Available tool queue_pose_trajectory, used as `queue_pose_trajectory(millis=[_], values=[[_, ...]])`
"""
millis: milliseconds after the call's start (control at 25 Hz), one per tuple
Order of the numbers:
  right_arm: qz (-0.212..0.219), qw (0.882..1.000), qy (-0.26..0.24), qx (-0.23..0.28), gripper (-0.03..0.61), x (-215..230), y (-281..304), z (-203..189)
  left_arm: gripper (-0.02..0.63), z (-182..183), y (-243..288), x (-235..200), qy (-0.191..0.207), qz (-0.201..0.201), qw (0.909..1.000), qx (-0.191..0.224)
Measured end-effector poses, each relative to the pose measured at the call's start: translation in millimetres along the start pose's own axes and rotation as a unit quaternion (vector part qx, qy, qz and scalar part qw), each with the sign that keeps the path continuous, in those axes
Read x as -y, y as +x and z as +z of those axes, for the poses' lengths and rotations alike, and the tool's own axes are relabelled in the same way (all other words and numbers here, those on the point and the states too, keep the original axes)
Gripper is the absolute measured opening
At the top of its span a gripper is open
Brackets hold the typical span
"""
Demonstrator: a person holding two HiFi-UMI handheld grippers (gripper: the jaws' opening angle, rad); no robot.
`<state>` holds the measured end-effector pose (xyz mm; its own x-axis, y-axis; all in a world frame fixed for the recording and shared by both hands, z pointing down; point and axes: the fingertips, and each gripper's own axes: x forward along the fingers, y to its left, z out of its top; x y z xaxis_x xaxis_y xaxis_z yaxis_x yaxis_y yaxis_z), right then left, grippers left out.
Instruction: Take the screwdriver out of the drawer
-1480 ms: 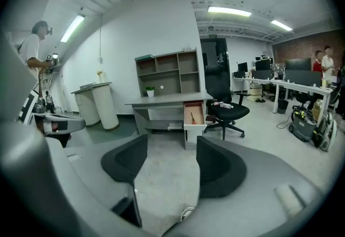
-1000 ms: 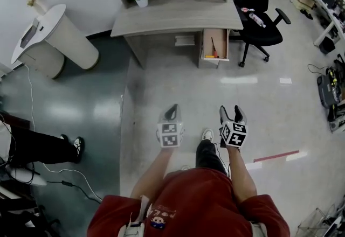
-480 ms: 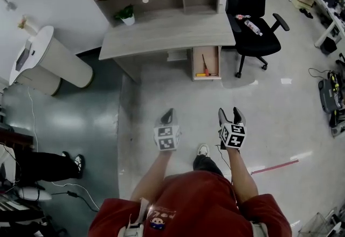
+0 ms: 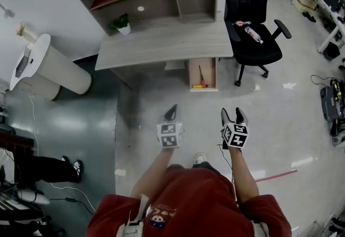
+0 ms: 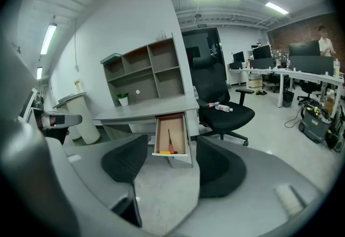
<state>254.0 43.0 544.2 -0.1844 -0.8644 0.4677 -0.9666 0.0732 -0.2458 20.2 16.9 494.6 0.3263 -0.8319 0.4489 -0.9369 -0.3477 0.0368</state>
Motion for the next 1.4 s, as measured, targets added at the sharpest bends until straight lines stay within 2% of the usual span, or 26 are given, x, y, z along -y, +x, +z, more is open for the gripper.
queue_pose_trajectory(millis=[240,520,720,960,1400], values=[[0.014,1.000,-0.004,-0.007,0.267,-0.2,25.2,9.0,-0.002,6.6,23.3,-6.1,0.015,0.006,0.9998,-0.010],[0.019,1.000,-0.014,-0.021,0.268,-8.4,61.5,8.9,-0.002,-5.8,59.3,-25.3,-0.007,0.002,0.9998,-0.018],[0.017,0.999,-0.023,-0.025,0.267,-19.0,100.8,24.5,-0.002,9.6,94.7,-43.1,0.002,-0.012,0.9998,-0.016],[0.010,0.999,-0.022,-0.028,0.267,-31.8,163.3,59.7,-0.002,33.9,147.5,-78.7,0.002,-0.029,0.9994,-0.020],[0.000,0.999,-0.029,-0.029,0.267,-79.7,278.4,120.2,-0.002,82.3,233.5,-173.9,0.004,-0.041,0.9989,-0.021]])
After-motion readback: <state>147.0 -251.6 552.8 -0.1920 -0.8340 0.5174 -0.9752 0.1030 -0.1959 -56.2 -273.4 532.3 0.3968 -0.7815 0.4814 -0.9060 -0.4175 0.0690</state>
